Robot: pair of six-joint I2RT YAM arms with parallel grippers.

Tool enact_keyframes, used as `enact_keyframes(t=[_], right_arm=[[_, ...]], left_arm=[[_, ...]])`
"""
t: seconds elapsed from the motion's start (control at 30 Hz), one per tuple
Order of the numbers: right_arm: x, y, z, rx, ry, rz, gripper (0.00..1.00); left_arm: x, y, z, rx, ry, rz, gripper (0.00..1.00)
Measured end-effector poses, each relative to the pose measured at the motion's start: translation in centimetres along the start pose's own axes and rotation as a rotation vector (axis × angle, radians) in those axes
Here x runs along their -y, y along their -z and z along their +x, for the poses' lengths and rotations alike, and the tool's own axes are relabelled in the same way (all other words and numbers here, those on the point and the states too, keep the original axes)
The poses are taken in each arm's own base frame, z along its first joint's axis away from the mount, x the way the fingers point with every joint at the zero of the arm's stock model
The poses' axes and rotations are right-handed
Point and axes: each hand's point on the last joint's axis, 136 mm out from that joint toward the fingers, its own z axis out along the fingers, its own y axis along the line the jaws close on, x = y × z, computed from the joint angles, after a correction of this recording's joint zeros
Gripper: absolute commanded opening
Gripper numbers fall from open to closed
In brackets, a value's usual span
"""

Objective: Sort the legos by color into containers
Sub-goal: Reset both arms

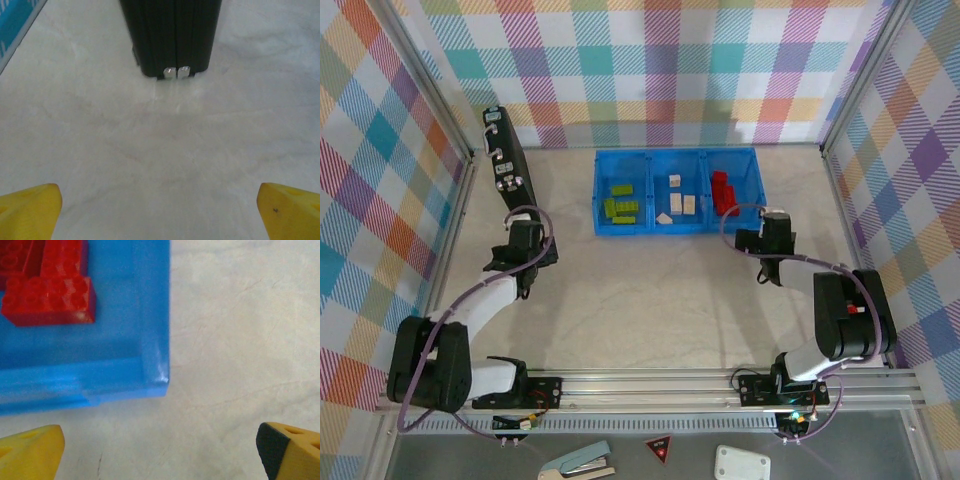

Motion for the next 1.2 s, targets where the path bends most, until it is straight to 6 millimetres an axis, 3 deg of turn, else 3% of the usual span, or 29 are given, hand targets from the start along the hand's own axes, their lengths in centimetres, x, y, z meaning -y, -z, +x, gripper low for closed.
enact_keyframes(t=[0.17,0.3,0.4,0.5,0.63,0.87,1.2], right_arm=[[-0.3,0.1,-1.6,0.108,-0.012,-0.032,0.99],[-0.5,0.7,0.2,0.152,-0.017,-0.080,0.99],[-0.7,0.7,1.2,0.159,-0.016,-0.106,0.99],[-0.9,1.0,0.2,0.204,-0.014,-0.125,0.99],[-1.2,1.2,-0.6,0.238,-0.011,-0.140,0.99],[-1.3,1.3,-0.9,0.251,-0.008,-0.151,0.99],[-1.4,1.3,-1.0,0.253,-0.008,-0.158,0.99]], left_arm=[[1.0,-1.8,0.4,0.098,-0.005,0.041,1.00],[2.4,-2.9,0.6,0.134,-0.030,0.099,1.00],[3.3,-3.1,-0.3,0.186,-0.041,0.151,1.00],[3.6,-3.5,-0.9,0.250,-0.027,0.179,1.00],[3.5,-4.8,0.5,0.227,-0.031,0.192,1.00],[3.7,-4.4,-0.9,0.281,-0.016,0.213,1.00],[3.8,-4.4,-0.9,0.280,-0.017,0.220,1.00]])
